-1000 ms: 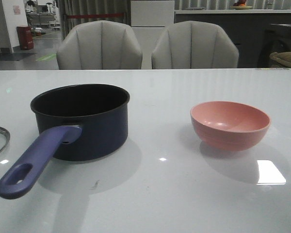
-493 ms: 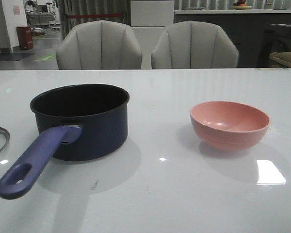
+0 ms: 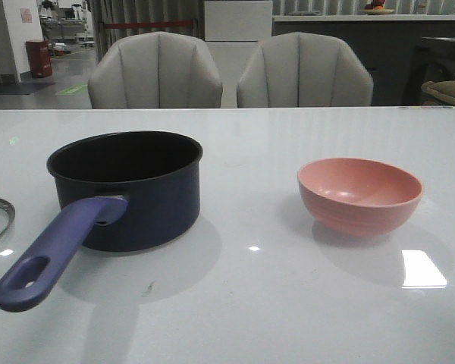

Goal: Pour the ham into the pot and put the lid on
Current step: 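Grasp the glass lid knob again with the left gripper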

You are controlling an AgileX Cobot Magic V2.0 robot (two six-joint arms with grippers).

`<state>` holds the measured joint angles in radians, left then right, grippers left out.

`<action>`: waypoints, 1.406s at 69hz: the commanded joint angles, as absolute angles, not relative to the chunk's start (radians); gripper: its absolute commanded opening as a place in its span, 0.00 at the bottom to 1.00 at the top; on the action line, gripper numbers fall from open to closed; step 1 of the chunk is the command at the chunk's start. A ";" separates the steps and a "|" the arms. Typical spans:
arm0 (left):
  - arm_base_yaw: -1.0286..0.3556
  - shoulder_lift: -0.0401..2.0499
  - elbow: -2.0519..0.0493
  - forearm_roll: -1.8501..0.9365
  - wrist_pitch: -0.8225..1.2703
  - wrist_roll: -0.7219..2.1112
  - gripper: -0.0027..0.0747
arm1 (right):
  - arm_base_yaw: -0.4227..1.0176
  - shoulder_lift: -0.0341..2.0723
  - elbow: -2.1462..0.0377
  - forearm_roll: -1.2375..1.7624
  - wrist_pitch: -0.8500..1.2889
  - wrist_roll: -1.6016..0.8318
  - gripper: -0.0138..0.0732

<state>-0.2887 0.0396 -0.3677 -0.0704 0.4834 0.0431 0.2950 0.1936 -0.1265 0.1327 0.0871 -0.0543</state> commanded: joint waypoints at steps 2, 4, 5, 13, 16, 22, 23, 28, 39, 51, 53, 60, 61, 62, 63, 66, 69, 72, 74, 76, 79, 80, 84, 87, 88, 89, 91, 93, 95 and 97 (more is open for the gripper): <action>-0.297 0.079 -0.411 -0.077 0.400 0.039 0.84 | 0.296 0.201 -0.156 0.126 0.011 -0.064 0.33; -0.297 0.094 -0.422 -0.077 0.407 0.039 0.84 | 0.296 0.201 -0.156 0.126 0.011 -0.064 0.33; -0.297 0.104 -0.430 -0.077 0.412 0.039 0.84 | 0.296 0.201 -0.156 0.126 0.011 -0.064 0.33; -0.297 0.219 -0.492 -0.075 0.436 0.028 0.85 | 0.296 0.201 -0.156 0.126 0.011 -0.064 0.33; -0.297 0.269 -0.522 -0.075 0.438 0.007 0.85 | 0.296 0.201 -0.156 0.126 0.011 -0.064 0.33; -0.297 0.376 -0.572 -0.061 0.440 -0.060 0.85 | 0.296 0.201 -0.156 0.126 0.011 -0.064 0.33; -0.297 0.403 -0.584 -0.051 0.440 -0.077 0.85 | 0.296 0.201 -0.156 0.126 0.011 -0.064 0.33; -0.295 0.497 -0.623 0.000 0.442 -0.132 0.85 | 0.296 0.201 -0.156 0.126 0.011 -0.064 0.33; -0.265 0.696 -0.705 0.057 0.458 -0.247 0.85 | 0.296 0.201 -0.156 0.126 0.011 -0.064 0.33; -0.172 0.906 -0.826 0.057 0.587 -0.256 0.85 | 0.296 0.201 -0.156 0.126 0.011 -0.064 0.33; -0.155 0.935 -0.843 0.057 0.607 -0.256 0.85 | 0.296 0.201 -0.156 0.126 0.011 -0.064 0.33; -0.100 1.024 -0.898 0.050 0.649 -0.256 0.85 | 0.296 0.201 -0.156 0.126 0.011 -0.064 0.33; -0.094 1.042 -0.905 0.050 0.653 -0.256 0.85 | 0.296 0.201 -0.156 0.126 0.011 -0.064 0.33; -0.089 1.055 -0.912 0.050 0.658 -0.256 0.85 | 0.296 0.201 -0.156 0.126 0.011 -0.064 0.33; -0.082 1.067 -0.919 0.050 0.662 -0.256 0.85 | 0.296 0.201 -0.156 0.126 0.011 -0.064 0.33; -0.068 1.106 -0.942 0.050 0.674 -0.256 0.85 | 0.296 0.201 -0.156 0.126 0.011 -0.064 0.33; -0.055 1.153 -0.962 0.050 0.695 -0.256 0.85 | 0.296 0.201 -0.156 0.126 0.011 -0.064 0.33; -0.040 1.187 -0.980 0.050 0.715 -0.256 0.85 | 0.296 0.201 -0.156 0.126 0.011 -0.064 0.33; -0.030 1.222 -0.991 0.050 0.727 -0.256 0.85 | 0.296 0.201 -0.156 0.126 0.011 -0.064 0.33; -0.017 1.257 -1.004 0.045 0.750 -0.256 0.85 | 0.296 0.201 -0.156 0.126 0.011 -0.064 0.33; -0.002 1.301 -1.020 0.039 0.775 -0.256 0.85 | 0.296 0.201 -0.156 0.126 0.011 -0.064 0.33; -0.002 1.308 -1.026 0.039 0.783 -0.256 0.85 | 0.296 0.201 -0.156 0.126 0.011 -0.064 0.33; 0.008 1.368 -1.047 0.042 0.812 -0.256 0.85 | 0.296 0.201 -0.156 0.126 0.011 -0.064 0.33; 0.011 1.405 -1.064 0.057 0.826 -0.256 0.85 | 0.296 0.201 -0.156 0.126 0.011 -0.064 0.33; 0.014 1.422 -1.071 0.063 0.829 -0.256 0.85 | 0.296 0.201 -0.156 0.126 0.011 -0.064 0.33; 0.016 1.432 -1.073 0.063 0.830 -0.256 0.85 | 0.296 0.201 -0.156 0.126 0.011 -0.064 0.33; 0.018 1.453 -1.083 0.070 0.833 -0.256 0.85 | 0.296 0.201 -0.156 0.126 0.011 -0.064 0.33; 0.024 1.472 -1.096 0.070 0.835 -0.256 0.85 | 0.296 0.201 -0.156 0.126 0.011 -0.064 0.33; 0.028 1.494 -1.105 0.068 0.835 -0.256 0.85 | 0.296 0.201 -0.156 0.126 0.011 -0.064 0.33; 0.028 1.510 -1.117 0.065 0.837 -0.256 0.85 | 0.296 0.201 -0.156 0.126 0.011 -0.064 0.33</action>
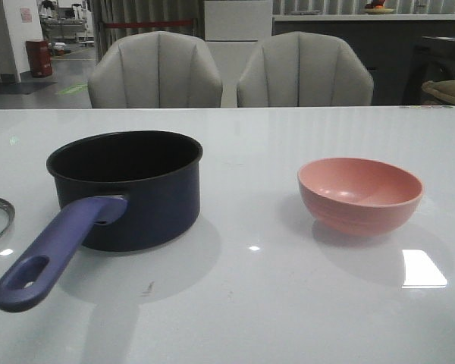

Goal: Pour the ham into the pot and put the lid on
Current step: 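Grasp the glass lid knob again with the left gripper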

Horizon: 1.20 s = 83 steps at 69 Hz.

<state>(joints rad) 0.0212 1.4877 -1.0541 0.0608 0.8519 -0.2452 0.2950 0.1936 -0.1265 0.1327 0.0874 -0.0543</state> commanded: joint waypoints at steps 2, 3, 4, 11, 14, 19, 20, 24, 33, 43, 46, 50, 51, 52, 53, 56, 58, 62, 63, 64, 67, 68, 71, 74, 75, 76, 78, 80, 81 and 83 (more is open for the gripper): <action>0.028 1.527 -1.130 0.065 0.837 -0.256 0.85 | 0.296 0.201 -0.156 0.126 0.011 -0.064 0.33; 0.028 1.534 -1.135 0.065 0.837 -0.256 0.85 | 0.296 0.201 -0.156 0.126 0.011 -0.064 0.33; 0.028 1.542 -1.140 0.065 0.837 -0.256 0.85 | 0.296 0.201 -0.156 0.126 0.011 -0.064 0.33; 0.030 1.592 -1.176 0.065 0.837 -0.256 0.85 | 0.296 0.201 -0.156 0.126 0.011 -0.064 0.33; 0.030 1.614 -1.196 0.065 0.844 -0.256 0.85 | 0.296 0.201 -0.156 0.126 0.011 -0.064 0.33; 0.034 1.653 -1.224 0.063 0.846 -0.256 0.85 | 0.296 0.201 -0.156 0.126 0.011 -0.064 0.33; 0.036 1.659 -1.229 0.060 0.846 -0.256 0.85 | 0.296 0.201 -0.156 0.126 0.011 -0.064 0.33; 0.045 1.682 -1.247 0.046 0.852 -0.256 0.85 | 0.296 0.201 -0.156 0.126 0.011 -0.064 0.33; 0.065 1.733 -1.283 0.036 0.890 -0.256 0.85 | 0.296 0.201 -0.156 0.126 0.011 -0.064 0.33; 0.076 1.757 -1.290 0.035 0.898 -0.256 0.85 | 0.296 0.201 -0.156 0.126 0.011 -0.064 0.33; 0.074 1.767 -1.290 0.032 0.898 -0.248 0.85 | 0.296 0.201 -0.156 0.126 0.011 -0.064 0.33; 0.074 1.779 -1.290 0.031 0.902 -0.246 0.85 | 0.296 0.201 -0.156 0.126 0.011 -0.064 0.33; 0.074 1.782 -1.290 0.031 0.905 -0.246 0.85 | 0.296 0.201 -0.156 0.126 0.011 -0.064 0.33; 0.073 1.785 -1.290 0.031 0.905 -0.246 0.85 | 0.296 0.201 -0.156 0.126 0.011 -0.064 0.33; 0.073 1.787 -1.290 0.031 0.907 -0.246 0.85 | 0.296 0.201 -0.156 0.126 0.011 -0.064 0.33; 0.073 1.798 -1.290 0.031 0.915 -0.246 0.85 | 0.296 0.201 -0.156 0.126 0.011 -0.064 0.33; 0.073 1.803 -1.290 0.031 0.917 -0.246 0.85 | 0.296 0.201 -0.156 0.126 0.011 -0.064 0.33; 0.073 1.810 -1.290 0.031 0.920 -0.246 0.85 | 0.296 0.201 -0.156 0.126 0.011 -0.064 0.33; 0.073 1.812 -1.290 0.031 0.920 -0.246 0.85 | 0.296 0.201 -0.156 0.126 0.011 -0.064 0.33; 0.073 1.812 -1.290 0.031 0.920 -0.246 0.85 | 0.296 0.201 -0.156 0.126 0.011 -0.064 0.33; 0.073 1.816 -1.290 0.031 0.920 -0.246 0.84 | 0.296 0.201 -0.156 0.126 0.011 -0.064 0.33; 0.073 1.818 -1.290 0.031 0.920 -0.244 0.84 | 0.296 0.201 -0.156 0.126 0.011 -0.064 0.33; 0.073 1.819 -1.290 0.031 0.920 -0.241 0.83 | 0.296 0.201 -0.156 0.126 0.011 -0.064 0.33; 0.073 1.819 -1.290 0.031 0.916 -0.239 0.80 | 0.296 0.201 -0.156 0.126 0.011 -0.064 0.33; 0.073 1.819 -1.290 0.031 0.913 -0.239 0.78 | 0.296 0.201 -0.156 0.126 0.011 -0.064 0.33; 0.073 1.819 -1.290 0.031 0.913 -0.239 0.76 | 0.296 0.201 -0.156 0.126 0.011 -0.064 0.33; 0.073 1.819 -1.290 0.031 0.913 -0.237 0.73 | 0.296 0.201 -0.156 0.126 0.011 -0.064 0.33; 0.073 1.819 -1.290 0.031 0.911 -0.228 0.69 | 0.296 0.201 -0.156 0.126 0.011 -0.064 0.33; 0.073 1.819 -1.290 0.031 0.906 -0.226 0.66 | 0.296 0.201 -0.156 0.126 0.011 -0.064 0.33; 0.073 1.819 -1.290 0.031 0.902 -0.223 0.62 | 0.296 0.201 -0.156 0.126 0.011 -0.064 0.33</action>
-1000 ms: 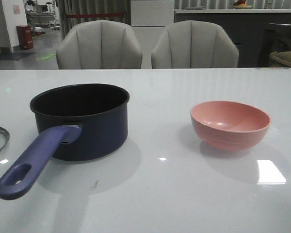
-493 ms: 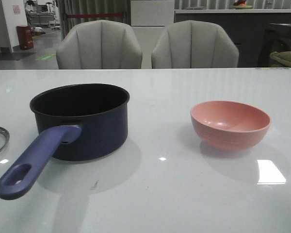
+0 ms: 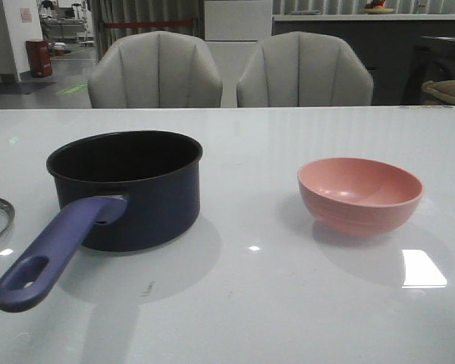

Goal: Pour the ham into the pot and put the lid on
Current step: 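Grasp the glass lid knob again with the left gripper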

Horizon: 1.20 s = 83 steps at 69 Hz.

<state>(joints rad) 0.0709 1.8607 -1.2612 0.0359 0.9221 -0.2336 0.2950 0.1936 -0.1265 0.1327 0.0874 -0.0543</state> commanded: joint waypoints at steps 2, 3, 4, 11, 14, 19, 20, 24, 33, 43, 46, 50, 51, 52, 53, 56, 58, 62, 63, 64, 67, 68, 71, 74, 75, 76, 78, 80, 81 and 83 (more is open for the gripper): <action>0.073 1.819 -1.290 0.031 0.897 -0.223 0.56 | 0.296 0.201 -0.156 0.126 0.011 -0.064 0.33; 0.073 1.819 -1.290 0.031 0.895 -0.221 0.54 | 0.296 0.201 -0.156 0.126 0.011 -0.064 0.33; 0.073 1.819 -1.290 0.031 0.892 -0.221 0.52 | 0.296 0.201 -0.156 0.126 0.011 -0.064 0.33; 0.073 1.819 -1.290 0.031 0.886 -0.221 0.40 | 0.296 0.201 -0.156 0.126 0.011 -0.064 0.33; 0.073 1.819 -1.290 0.031 0.884 -0.220 0.37 | 0.296 0.201 -0.156 0.126 0.011 -0.064 0.33; 0.073 1.819 -1.290 0.031 0.882 -0.220 0.37 | 0.296 0.201 -0.156 0.126 0.011 -0.064 0.33; 0.073 1.819 -1.290 0.031 0.882 -0.220 0.37 | 0.296 0.201 -0.156 0.126 0.011 -0.064 0.33; 0.073 1.819 -1.290 0.031 0.876 -0.220 0.37 | 0.296 0.201 -0.156 0.126 0.011 -0.064 0.33; 0.073 1.817 -1.290 0.031 0.874 -0.220 0.37 | 0.296 0.201 -0.156 0.126 0.011 -0.064 0.33; 0.073 1.806 -1.292 0.031 0.874 -0.218 0.37 | 0.296 0.201 -0.156 0.126 0.011 -0.064 0.33; 0.073 1.801 -1.292 0.031 0.871 -0.219 0.37 | 0.296 0.201 -0.156 0.126 0.011 -0.064 0.33; 0.073 1.790 -1.292 0.030 0.868 -0.219 0.37 | 0.296 0.201 -0.156 0.126 0.011 -0.064 0.33; 0.073 1.785 -1.292 0.030 0.868 -0.219 0.37 | 0.296 0.201 -0.156 0.126 0.011 -0.064 0.33; 0.073 1.781 -1.292 0.030 0.868 -0.219 0.37 | 0.296 0.201 -0.156 0.126 0.011 -0.064 0.33; 0.073 1.777 -1.292 0.030 0.865 -0.217 0.37 | 0.296 0.201 -0.156 0.126 0.011 -0.064 0.33; 0.073 1.762 -1.292 0.030 0.863 -0.206 0.37 | 0.296 0.201 -0.156 0.126 0.011 -0.064 0.33; 0.073 1.754 -1.292 0.030 0.860 -0.199 0.37 | 0.296 0.201 -0.156 0.126 0.011 -0.064 0.33; 0.073 1.731 -1.292 0.030 0.851 -0.192 0.37 | 0.296 0.201 -0.156 0.126 0.011 -0.064 0.33; 0.073 1.725 -1.292 0.033 0.848 -0.192 0.37 | 0.296 0.201 -0.156 0.126 0.011 -0.064 0.33; 0.073 1.719 -1.292 0.033 0.847 -0.192 0.37 | 0.296 0.201 -0.156 0.126 0.011 -0.064 0.33; 0.073 1.694 -1.292 0.048 0.841 -0.192 0.37 | 0.296 0.201 -0.156 0.126 0.011 -0.064 0.33; 0.073 1.687 -1.292 0.052 0.839 -0.192 0.37 | 0.296 0.201 -0.156 0.126 0.011 -0.064 0.33; 0.073 1.665 -1.293 0.066 0.831 -0.192 0.37 | 0.296 0.201 -0.156 0.126 0.011 -0.064 0.33; 0.073 1.644 -1.296 0.083 0.829 -0.192 0.37 | 0.296 0.201 -0.156 0.126 0.011 -0.064 0.33; 0.073 1.637 -1.299 0.086 0.829 -0.192 0.37 | 0.296 0.201 -0.156 0.126 0.011 -0.064 0.33; 0.073 1.630 -1.301 0.087 0.829 -0.192 0.37 | 0.296 0.201 -0.156 0.126 0.011 -0.064 0.33; 0.073 1.614 -1.308 0.087 0.835 -0.186 0.37 | 0.296 0.201 -0.156 0.126 0.011 -0.064 0.33; 0.073 1.607 -1.317 0.087 0.843 -0.173 0.37 | 0.296 0.201 -0.156 0.126 0.011 -0.064 0.33; 0.073 1.601 -1.320 0.087 0.846 -0.168 0.37 | 0.296 0.201 -0.156 0.126 0.011 -0.064 0.33; 0.068 1.593 -1.333 0.084 0.858 -0.147 0.37 | 0.296 0.201 -0.156 0.126 0.011 -0.064 0.33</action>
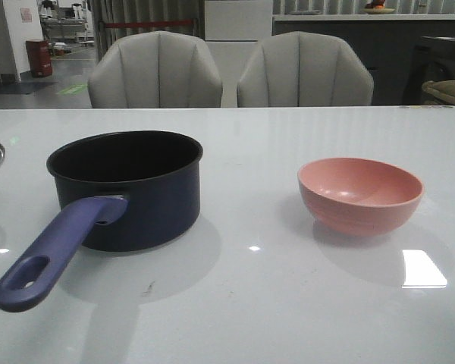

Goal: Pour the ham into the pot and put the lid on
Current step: 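Grasp the glass lid knob again with the left gripper, then carry the glass lid over the saucepan and lower it on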

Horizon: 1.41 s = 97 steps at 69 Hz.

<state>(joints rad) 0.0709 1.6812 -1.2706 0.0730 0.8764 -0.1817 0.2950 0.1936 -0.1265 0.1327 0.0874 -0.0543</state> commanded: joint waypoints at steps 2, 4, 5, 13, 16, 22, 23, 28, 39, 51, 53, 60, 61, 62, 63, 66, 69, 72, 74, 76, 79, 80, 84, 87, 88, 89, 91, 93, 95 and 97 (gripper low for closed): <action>0.063 1.584 -1.353 0.081 0.880 -0.134 0.37 | 0.296 0.201 -0.156 0.126 0.011 -0.064 0.33; 0.055 1.582 -1.370 0.081 0.900 -0.126 0.37 | 0.296 0.201 -0.156 0.126 0.011 -0.064 0.33; 0.051 1.577 -1.380 0.081 0.910 -0.119 0.37 | 0.296 0.201 -0.156 0.126 0.011 -0.064 0.33; -0.023 1.577 -1.461 0.080 0.997 -0.085 0.37 | 0.296 0.201 -0.156 0.126 0.011 -0.064 0.33; -0.051 1.577 -1.480 0.080 1.010 -0.075 0.37 | 0.296 0.201 -0.156 0.126 0.011 -0.064 0.33; -0.133 1.577 -1.517 0.080 1.018 -0.055 0.37 | 0.296 0.201 -0.156 0.126 0.011 -0.064 0.33; -0.145 1.577 -1.520 0.080 1.018 -0.053 0.37 | 0.296 0.201 -0.156 0.126 0.011 -0.064 0.33; -0.208 1.582 -1.537 0.080 1.016 -0.037 0.37 | 0.296 0.201 -0.156 0.126 0.011 -0.064 0.33; -0.321 1.639 -1.589 0.080 1.064 -0.035 0.37 | 0.296 0.201 -0.156 0.126 0.011 -0.064 0.33; -0.406 1.737 -1.686 0.080 1.156 -0.035 0.37 | 0.296 0.201 -0.156 0.126 0.011 -0.064 0.33; -0.418 1.751 -1.702 0.080 1.164 -0.035 0.37 | 0.296 0.201 -0.156 0.126 0.011 -0.064 0.33; -0.447 1.794 -1.755 0.080 1.193 -0.035 0.37 | 0.296 0.201 -0.156 0.126 0.011 -0.064 0.33; -0.451 1.800 -1.761 0.080 1.198 -0.035 0.37 | 0.296 0.201 -0.156 0.126 0.011 -0.064 0.33; -0.454 1.805 -1.767 0.080 1.202 -0.035 0.37 | 0.296 0.201 -0.156 0.126 0.011 -0.064 0.33; -0.455 1.810 -1.772 0.080 1.207 -0.035 0.37 | 0.296 0.201 -0.156 0.126 0.011 -0.064 0.33; -0.460 1.825 -1.786 0.080 1.218 -0.035 0.37 | 0.296 0.201 -0.156 0.126 0.011 -0.064 0.33; -0.460 1.840 -1.797 0.080 1.223 -0.035 0.37 | 0.296 0.201 -0.156 0.126 0.011 -0.064 0.33; -0.460 1.851 -1.801 0.080 1.228 -0.035 0.37 | 0.296 0.201 -0.156 0.126 0.011 -0.064 0.33; -0.460 1.854 -1.802 0.080 1.228 -0.035 0.37 | 0.296 0.201 -0.156 0.126 0.011 -0.064 0.33; -0.460 1.862 -1.802 0.080 1.228 -0.035 0.37 | 0.296 0.201 -0.156 0.126 0.011 -0.064 0.33; -0.460 1.870 -1.806 0.080 1.226 -0.035 0.37 | 0.296 0.201 -0.156 0.126 0.011 -0.064 0.33; -0.460 1.872 -1.808 0.080 1.224 -0.035 0.37 | 0.296 0.201 -0.156 0.126 0.011 -0.064 0.33; -0.460 1.879 -1.811 0.080 1.204 -0.035 0.37 | 0.296 0.201 -0.156 0.126 0.011 -0.064 0.33; -0.460 1.880 -1.811 0.080 1.186 -0.035 0.37 | 0.296 0.201 -0.156 0.126 0.011 -0.064 0.33; -0.460 1.880 -1.811 0.080 1.180 -0.035 0.37 | 0.296 0.201 -0.156 0.126 0.011 -0.064 0.33; -0.460 1.880 -1.811 0.080 1.177 -0.035 0.37 | 0.296 0.201 -0.156 0.126 0.011 -0.064 0.33; -0.460 1.880 -1.811 0.080 1.172 -0.035 0.37 | 0.296 0.201 -0.156 0.126 0.011 -0.064 0.33; -0.460 1.882 -1.811 0.080 1.165 -0.035 0.37 | 0.296 0.201 -0.156 0.126 0.011 -0.064 0.33; -0.460 1.882 -1.811 0.080 1.161 -0.035 0.37 | 0.296 0.201 -0.156 0.126 0.011 -0.064 0.33; -0.460 1.885 -1.811 0.080 1.156 -0.035 0.37 | 0.296 0.201 -0.156 0.126 0.011 -0.064 0.33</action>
